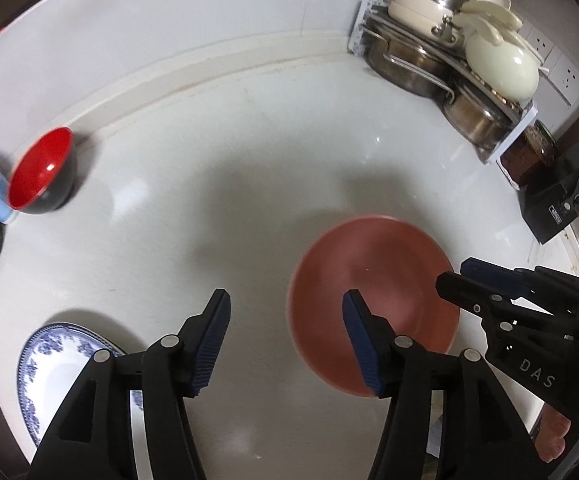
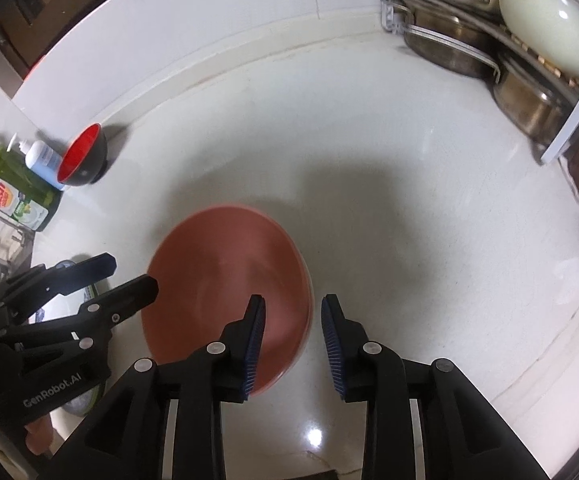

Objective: Organize plates and bowls
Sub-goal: 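Move both grippers to the rim of the red bowl by the soap bottles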

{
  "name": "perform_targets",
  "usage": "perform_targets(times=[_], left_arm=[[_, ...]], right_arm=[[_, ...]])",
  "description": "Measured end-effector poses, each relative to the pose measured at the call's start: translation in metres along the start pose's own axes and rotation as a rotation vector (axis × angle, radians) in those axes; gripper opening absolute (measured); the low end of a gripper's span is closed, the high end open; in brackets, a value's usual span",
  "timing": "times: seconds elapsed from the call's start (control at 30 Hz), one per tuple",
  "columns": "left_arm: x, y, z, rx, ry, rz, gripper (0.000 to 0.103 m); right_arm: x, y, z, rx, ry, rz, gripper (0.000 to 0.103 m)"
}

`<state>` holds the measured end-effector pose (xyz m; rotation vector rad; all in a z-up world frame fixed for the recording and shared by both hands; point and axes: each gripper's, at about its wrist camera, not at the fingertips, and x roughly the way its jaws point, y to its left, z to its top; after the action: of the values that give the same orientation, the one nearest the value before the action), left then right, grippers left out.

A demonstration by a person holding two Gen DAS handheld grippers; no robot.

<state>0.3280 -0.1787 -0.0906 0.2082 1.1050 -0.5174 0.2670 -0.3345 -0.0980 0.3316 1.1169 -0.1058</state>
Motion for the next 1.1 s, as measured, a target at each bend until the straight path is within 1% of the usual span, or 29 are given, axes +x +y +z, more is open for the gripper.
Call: perform_targets(times=[0.13, 0.23, 0.4, 0.47, 0.57, 0.7, 0.77, 1.1], left_arm=[[-0.013, 0.011, 0.001, -0.007, -0.046, 0.023, 0.067], [-0.023, 0.023, 0.001, -0.024, -0.080, 0.046, 0.072], [-0.036, 0.049, 0.001, -0.052, -0.122, 0.104, 0.080], [-0.042, 0.061, 0.000, -0.066, -0.140, 0.126, 0.082], [-0.049, 0.081, 0.001, -0.087, -0.157, 0.152, 0.085], [-0.058, 0.103, 0.000, -0.108, -0.172, 0.188, 0.086], [-0.063, 0.116, 0.000, -0.120, -0.178, 0.202, 0.089], [-0.078, 0.182, 0.003, -0.174, -0.196, 0.274, 0.090]], right_arm=[[-0.009, 0.011, 0.003, -0.022, -0.029, 0.009, 0.031], [-0.014, 0.022, 0.005, -0.037, -0.049, 0.021, 0.036], [-0.017, 0.043, 0.013, -0.055, -0.076, 0.036, 0.040], [-0.018, 0.051, 0.016, -0.064, -0.087, 0.038, 0.043], [-0.018, 0.068, 0.021, -0.076, -0.102, 0.048, 0.045], [-0.017, 0.091, 0.029, -0.098, -0.114, 0.061, 0.045], [-0.016, 0.103, 0.033, -0.110, -0.120, 0.067, 0.045], [-0.012, 0.160, 0.054, -0.168, -0.144, 0.107, 0.045]])
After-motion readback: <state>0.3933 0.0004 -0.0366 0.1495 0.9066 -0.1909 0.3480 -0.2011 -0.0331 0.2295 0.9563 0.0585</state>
